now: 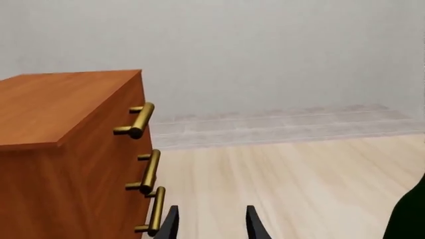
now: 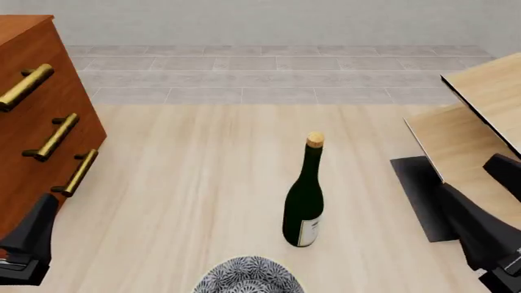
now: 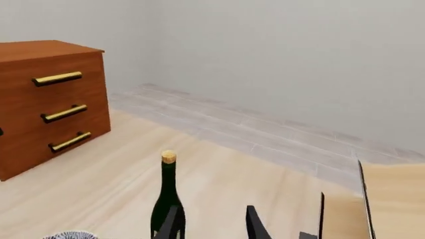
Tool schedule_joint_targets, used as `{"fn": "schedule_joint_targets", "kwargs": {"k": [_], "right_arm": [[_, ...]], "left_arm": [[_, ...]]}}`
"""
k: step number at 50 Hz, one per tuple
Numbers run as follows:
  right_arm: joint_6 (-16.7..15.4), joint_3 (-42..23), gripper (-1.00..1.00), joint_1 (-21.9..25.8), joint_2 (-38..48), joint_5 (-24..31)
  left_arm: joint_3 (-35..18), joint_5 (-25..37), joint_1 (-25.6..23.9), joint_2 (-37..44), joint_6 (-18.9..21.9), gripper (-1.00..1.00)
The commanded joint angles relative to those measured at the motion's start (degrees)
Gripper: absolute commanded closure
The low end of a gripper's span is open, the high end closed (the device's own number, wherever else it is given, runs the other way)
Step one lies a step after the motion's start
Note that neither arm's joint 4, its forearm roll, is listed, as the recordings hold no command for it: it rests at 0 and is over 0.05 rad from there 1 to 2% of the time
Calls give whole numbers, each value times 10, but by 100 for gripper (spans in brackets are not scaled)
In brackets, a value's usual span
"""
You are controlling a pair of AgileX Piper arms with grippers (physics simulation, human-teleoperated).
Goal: Put the wine bottle on the wine rack.
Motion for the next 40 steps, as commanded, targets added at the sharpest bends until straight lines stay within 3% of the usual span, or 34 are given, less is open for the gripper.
{"fn": "schedule_joint_targets", "kwargs": {"k": [1, 9, 10, 21, 40], "right_arm": [[-10, -24, -100, 77, 65, -34], [-16, -35, -100, 94, 101, -58], [-20, -40, -100, 106, 152, -101], [-22, -45, -100, 131, 233, -169], [-20, -62, -100, 131, 414, -306]], "left_arm": [[10, -17, -4, 0, 3, -100], [-5, -7, -8, 0, 0, -100], [-5, -11, -9, 0, -1, -100], [-13, -5, -6, 0, -1, -100], [-21, -5, -2, 0, 6, -100]]}}
